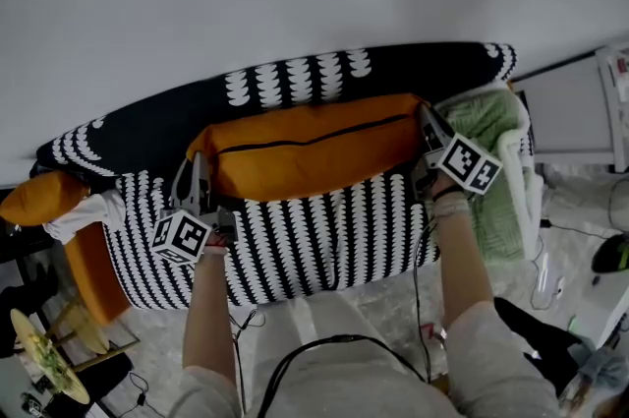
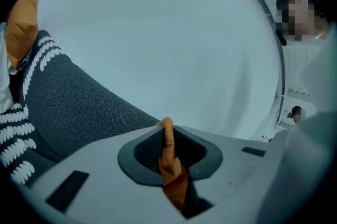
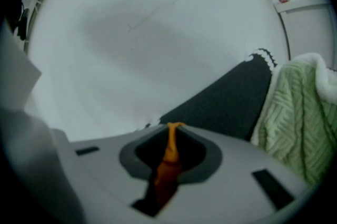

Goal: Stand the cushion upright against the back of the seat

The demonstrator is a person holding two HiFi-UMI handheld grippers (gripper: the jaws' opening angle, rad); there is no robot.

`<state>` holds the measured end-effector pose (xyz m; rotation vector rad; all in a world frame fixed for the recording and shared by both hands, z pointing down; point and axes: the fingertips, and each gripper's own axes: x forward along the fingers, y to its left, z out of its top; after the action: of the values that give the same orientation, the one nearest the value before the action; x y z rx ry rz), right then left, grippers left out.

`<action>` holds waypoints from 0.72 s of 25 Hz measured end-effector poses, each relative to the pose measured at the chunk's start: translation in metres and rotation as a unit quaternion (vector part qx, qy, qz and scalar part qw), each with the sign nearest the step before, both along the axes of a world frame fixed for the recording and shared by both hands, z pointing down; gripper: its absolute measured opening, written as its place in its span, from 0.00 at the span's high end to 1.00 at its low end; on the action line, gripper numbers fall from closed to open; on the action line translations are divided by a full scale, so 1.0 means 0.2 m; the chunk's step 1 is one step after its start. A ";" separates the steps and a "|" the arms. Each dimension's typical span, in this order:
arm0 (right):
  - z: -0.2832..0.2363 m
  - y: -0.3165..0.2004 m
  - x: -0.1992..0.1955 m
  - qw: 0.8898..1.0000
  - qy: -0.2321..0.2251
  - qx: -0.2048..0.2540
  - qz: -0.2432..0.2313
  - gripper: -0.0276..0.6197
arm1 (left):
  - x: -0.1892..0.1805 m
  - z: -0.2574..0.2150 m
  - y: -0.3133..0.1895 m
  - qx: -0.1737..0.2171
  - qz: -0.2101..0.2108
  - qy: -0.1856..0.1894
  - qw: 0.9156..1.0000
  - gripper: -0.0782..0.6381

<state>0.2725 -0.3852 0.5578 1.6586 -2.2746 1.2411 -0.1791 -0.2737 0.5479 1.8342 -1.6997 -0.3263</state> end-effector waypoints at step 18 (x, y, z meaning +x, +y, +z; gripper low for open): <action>-0.25 0.08 0.13 0.997 -0.041 0.069 0.017 0.57 | -0.03 0.00 0.02 0.001 -0.017 -0.024 1.000 0.79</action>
<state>0.2985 -0.3701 0.5082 1.7283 -2.4412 1.2054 -0.1860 -0.2701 0.5480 1.8297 -1.7658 -0.2993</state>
